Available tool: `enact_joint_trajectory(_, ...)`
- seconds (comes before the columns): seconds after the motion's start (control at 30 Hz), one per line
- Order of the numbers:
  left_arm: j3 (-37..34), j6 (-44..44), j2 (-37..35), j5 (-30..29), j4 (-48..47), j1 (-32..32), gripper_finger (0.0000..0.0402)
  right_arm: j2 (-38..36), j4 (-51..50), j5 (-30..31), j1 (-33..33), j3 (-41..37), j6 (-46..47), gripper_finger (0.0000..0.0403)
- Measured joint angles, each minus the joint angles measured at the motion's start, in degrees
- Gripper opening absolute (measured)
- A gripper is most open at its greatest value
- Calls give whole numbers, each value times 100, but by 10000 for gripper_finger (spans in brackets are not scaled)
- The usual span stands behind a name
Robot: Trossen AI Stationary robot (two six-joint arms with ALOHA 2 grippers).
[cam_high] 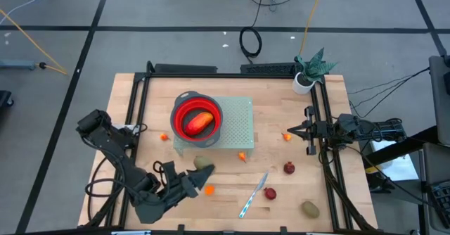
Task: Pick & Place Fruit
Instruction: Put the kiwi into the red strainer bowl on the shelf
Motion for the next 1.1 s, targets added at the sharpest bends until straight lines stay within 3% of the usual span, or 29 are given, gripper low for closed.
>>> enact_joint_trajectory(0.1, 0, 401, 0, 274, -2, 0, 198, -2, 0, 0, 0, 0, 0, 0)
enact_joint_trajectory(0.4, 0, 2732, 0, 2476, 1, -4, 198, -2, 0, 2, 1, 0, 0, 0)
enact_joint_trajectory(0.7, 0, 4768, 2, 3514, 1122, 0, 198, -2, 1, 2, 1, 0, 0, 0)
enact_joint_trajectory(0.9, 0, 5731, 2, 4544, 1839, 0, 198, -1, 1, 2, 2, 0, 0, 0)
enact_joint_trajectory(1.1, 0, 6153, 2, 4792, 2117, 0, 198, -2, 0, 2, 2, 0, 0, 0)
